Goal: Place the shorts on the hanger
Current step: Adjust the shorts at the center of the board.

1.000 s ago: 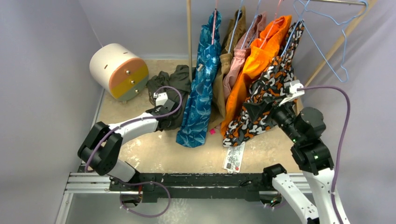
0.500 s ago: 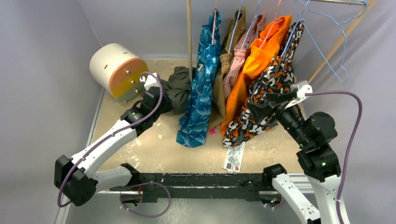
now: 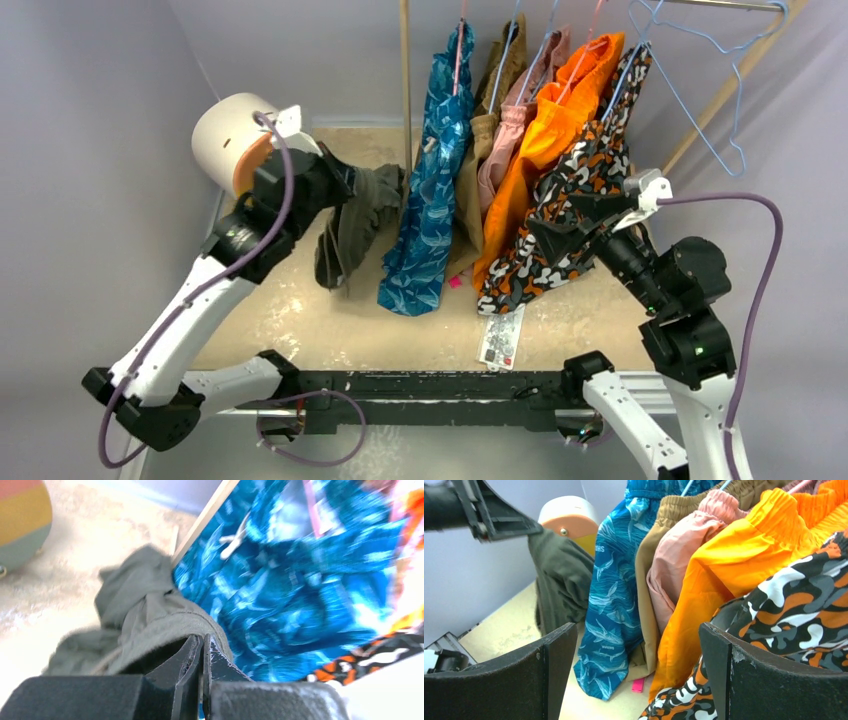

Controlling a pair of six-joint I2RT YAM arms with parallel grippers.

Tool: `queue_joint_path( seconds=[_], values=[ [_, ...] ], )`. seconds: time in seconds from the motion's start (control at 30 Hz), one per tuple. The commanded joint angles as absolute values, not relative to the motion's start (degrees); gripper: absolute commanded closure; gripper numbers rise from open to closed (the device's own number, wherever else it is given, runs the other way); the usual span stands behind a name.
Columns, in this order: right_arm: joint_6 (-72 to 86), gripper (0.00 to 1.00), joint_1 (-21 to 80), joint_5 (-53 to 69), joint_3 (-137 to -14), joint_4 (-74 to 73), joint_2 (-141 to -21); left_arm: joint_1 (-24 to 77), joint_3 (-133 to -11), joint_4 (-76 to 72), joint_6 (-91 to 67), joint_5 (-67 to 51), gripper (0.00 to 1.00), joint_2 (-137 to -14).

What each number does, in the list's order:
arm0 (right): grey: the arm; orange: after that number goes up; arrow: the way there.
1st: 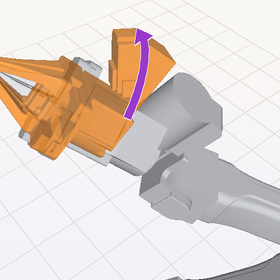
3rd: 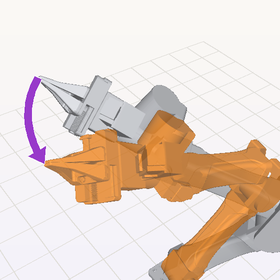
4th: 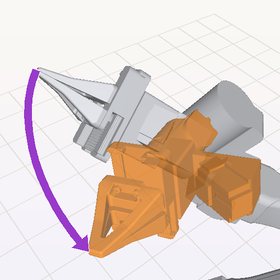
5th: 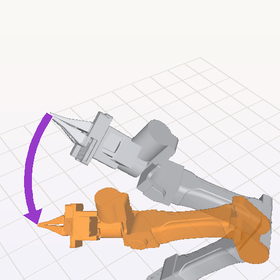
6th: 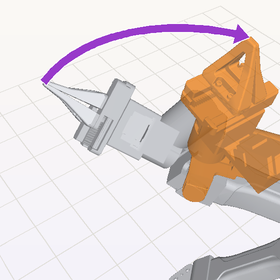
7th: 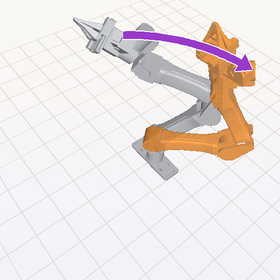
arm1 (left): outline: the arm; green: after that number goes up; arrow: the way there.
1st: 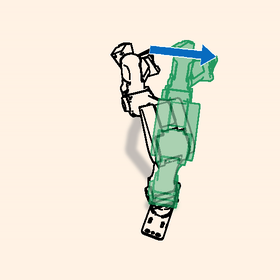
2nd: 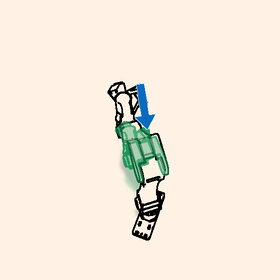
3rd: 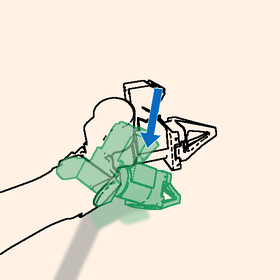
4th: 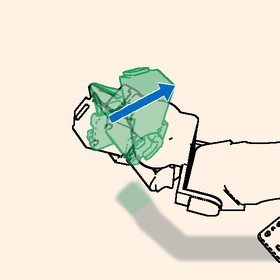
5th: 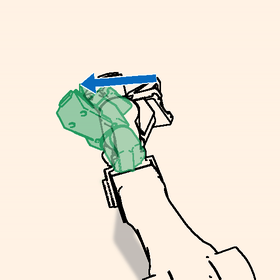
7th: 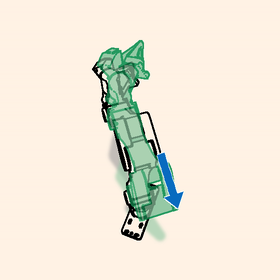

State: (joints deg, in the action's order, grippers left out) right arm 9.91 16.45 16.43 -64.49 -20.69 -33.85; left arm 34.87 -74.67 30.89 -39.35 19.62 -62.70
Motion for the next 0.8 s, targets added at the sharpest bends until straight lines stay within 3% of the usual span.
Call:
queue_joint_path(
  seconds=[0.0, 0.17, 0.33, 0.43, 0.47, 0.5, 0.57, 0.77],
  values=[
    [7.9, 0.07, 16.3, 20.7, -67.4, -18.6, -35.4, 34.8, -84.4, 31.6, -36.5, 17.7, 1.0, -57.8],
    [9.3, 0.09, 16.3, 28.7, -65.5, -16.4, -36.4, 34.8, -78.3, 30.4, -40.2, 7.7, 1.0, -53.0],
    [10.1, 0.1, 16.3, 30.9, -63.5, -14.7, -40.2, 34.9, -56.8, 16.8, -49.7, -6.9, 1.0, -47.4],
    [11.0, 0.1, 16.7, 31.9, -62.9, -12.5, -43.9, 34.9, -47.2, 13.2, -51.8, -8.4, 1.0, -47.1],
    [10.9, 0.12, 17.1, 31.3, -63.3, -12.4, -45.4, 35.0, -46.9, 15.4, -50.7, -6.6, 0.89, -47.3],
    [10.5, 0.14, 17.9, 29.3, -63.9, -13.2, -47.3, 35.0, -47.7, 18.2, -49.3, -3.2, 0.7, -47.4],
    [8.5, 0.16, 22.2, 22.5, -65.9, -15.9, -51.2, 35.0, -50.8, 24.9, -46.0, 2.3, 0.47, -47.2],
    [5.3, 0.13, 52.8, -9.0, -72.6, -16.6, -62.0, 35.0, -60.3, 36.7, -38.6, 17.4, 0.31, -45.1]
  ],
)
